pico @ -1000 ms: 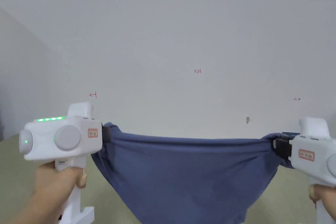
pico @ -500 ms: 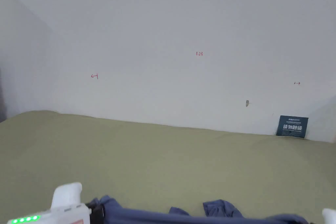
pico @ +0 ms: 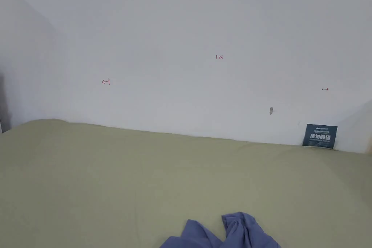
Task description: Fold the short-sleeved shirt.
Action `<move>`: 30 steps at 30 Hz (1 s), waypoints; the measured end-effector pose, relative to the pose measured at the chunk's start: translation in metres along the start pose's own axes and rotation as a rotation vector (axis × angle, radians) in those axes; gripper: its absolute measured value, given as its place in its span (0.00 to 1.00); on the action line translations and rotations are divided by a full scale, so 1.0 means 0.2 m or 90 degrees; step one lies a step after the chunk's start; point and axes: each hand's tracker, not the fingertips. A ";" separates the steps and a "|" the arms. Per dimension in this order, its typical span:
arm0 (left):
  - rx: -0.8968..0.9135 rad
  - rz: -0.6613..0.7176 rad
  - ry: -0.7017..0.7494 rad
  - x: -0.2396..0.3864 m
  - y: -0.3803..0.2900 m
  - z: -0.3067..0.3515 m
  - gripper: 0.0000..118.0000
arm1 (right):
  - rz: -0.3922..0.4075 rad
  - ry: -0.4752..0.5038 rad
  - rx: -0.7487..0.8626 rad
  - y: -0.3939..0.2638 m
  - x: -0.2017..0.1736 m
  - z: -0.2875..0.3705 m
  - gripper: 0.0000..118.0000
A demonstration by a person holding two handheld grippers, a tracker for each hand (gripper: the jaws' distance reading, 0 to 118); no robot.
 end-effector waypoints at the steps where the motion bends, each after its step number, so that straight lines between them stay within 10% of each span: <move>1: -0.010 -0.004 0.006 0.01 -0.02 0.00 0.03 | -0.003 -0.004 -0.005 0.00 0.00 0.00 0.11; 3: -0.011 -0.012 0.007 0.02 -0.05 0.00 0.21 | -0.005 -0.005 -0.006 -0.01 -0.01 0.00 0.12; 4: -0.009 -0.023 0.015 0.03 -0.06 0.01 0.47 | 0.005 -0.010 -0.007 0.00 -0.03 0.01 0.18; 5: 0.003 -0.028 0.022 0.05 -0.06 0.04 0.81 | 0.027 -0.018 0.004 0.00 -0.04 0.02 0.35; 6: 0.020 -0.025 0.031 0.05 -0.05 0.07 0.92 | 0.053 -0.030 0.030 0.01 -0.06 0.05 0.53; 8: 0.092 -0.021 0.009 0.07 -0.03 0.16 0.91 | 0.077 -0.055 0.076 0.05 -0.09 0.13 0.83; 10: 0.158 -0.054 -0.011 0.12 0.04 0.31 0.91 | 0.070 -0.037 0.137 0.11 -0.11 0.25 0.83; 15: 0.290 -0.199 0.025 0.30 0.14 0.49 0.84 | 0.074 -0.056 0.245 0.28 -0.20 0.47 0.75; 16: 0.307 -0.218 0.027 0.33 0.14 0.51 0.68 | 0.074 -0.057 0.241 0.30 -0.22 0.50 0.63; 18: 0.312 -0.243 0.004 0.37 0.13 0.53 0.00 | 0.077 -0.053 0.235 0.34 -0.25 0.53 0.06; 30: 0.116 -0.257 0.008 0.24 0.17 0.35 0.00 | 0.085 -0.034 0.187 0.16 -0.31 0.47 0.00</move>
